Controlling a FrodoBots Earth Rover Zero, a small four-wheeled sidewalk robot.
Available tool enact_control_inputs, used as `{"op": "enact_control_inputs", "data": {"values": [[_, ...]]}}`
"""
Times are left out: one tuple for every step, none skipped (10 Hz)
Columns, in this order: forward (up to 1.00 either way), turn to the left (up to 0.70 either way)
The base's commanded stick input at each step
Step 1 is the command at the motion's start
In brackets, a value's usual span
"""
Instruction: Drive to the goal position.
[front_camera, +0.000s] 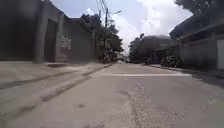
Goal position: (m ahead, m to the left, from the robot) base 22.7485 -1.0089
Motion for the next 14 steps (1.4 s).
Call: {"op": "enact_control_inputs", "data": {"values": [[0.70, 0.00], [0.70, 0.00], [0.70, 0.00], [0.70, 0.00], [0.70, 0.00], [0.70, 0.00], [0.70, 0.00], [0.70, 0.00], [0.70, 0.00], [0.70, 0.00], [0.70, -0.11], [0.70, -0.35], [0.70, -0.35], [0.70, -0.35]]}}
